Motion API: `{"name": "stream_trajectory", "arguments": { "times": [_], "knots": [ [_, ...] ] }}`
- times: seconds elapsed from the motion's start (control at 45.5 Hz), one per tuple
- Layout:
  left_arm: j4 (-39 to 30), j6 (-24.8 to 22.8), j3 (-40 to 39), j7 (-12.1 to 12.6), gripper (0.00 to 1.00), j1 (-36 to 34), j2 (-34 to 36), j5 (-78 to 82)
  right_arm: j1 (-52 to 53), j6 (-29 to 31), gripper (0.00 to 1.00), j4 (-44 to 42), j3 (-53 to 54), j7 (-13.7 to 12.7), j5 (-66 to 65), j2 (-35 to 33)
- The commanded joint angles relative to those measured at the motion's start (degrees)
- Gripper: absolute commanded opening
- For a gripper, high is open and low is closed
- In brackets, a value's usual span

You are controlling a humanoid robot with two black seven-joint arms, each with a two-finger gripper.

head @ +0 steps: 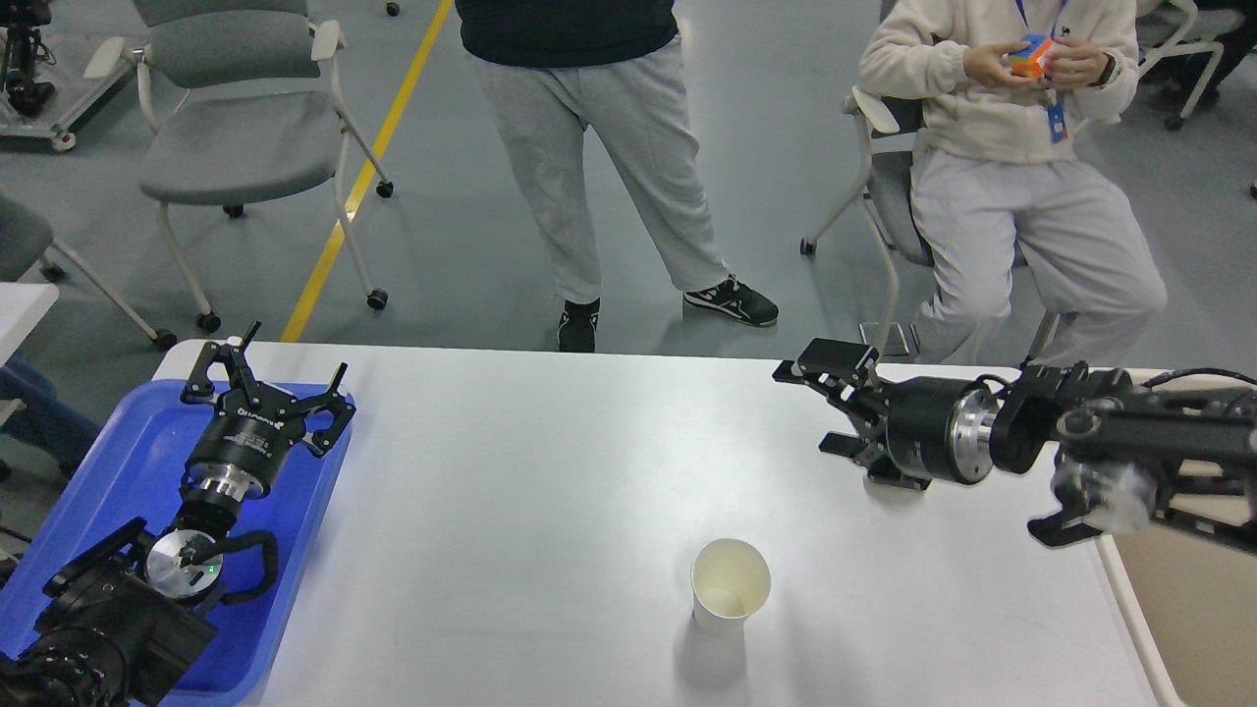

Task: Tidy desktop
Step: 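Lower the right gripper and bring it beside the white paper cup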

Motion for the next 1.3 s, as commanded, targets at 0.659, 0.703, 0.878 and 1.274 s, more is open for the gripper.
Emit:
{"name": "stream_trajectory", "arguments": {
  "times": [0.659,0.703,0.878,1.274],
  "knots": [
    [-0.05,0.00,0.00,0.00,1.00,0.08,0.01,0.02,3.84,-2.72,1.00,0.77,-24.19,0.19,-16.63,7.64],
    [-0.05,0.00,0.00,0.00,1.00,0.08,0.01,0.02,3.84,-2.72,1.00,0.85,-24.10,0.19,-16.54,7.90],
    [-0.05,0.00,0.00,0.00,1.00,0.00,-0.08,0.02,2.09,-2.72,1.00,0.68,-24.01,0.27,-16.10,10.98],
    [0.04,0.00,0.00,0.08,1.00,0.00,-0.08,0.02,0.68,-2.64,1.00,-0.73,-23.13,0.45,-13.73,16.08]
  ]
}}
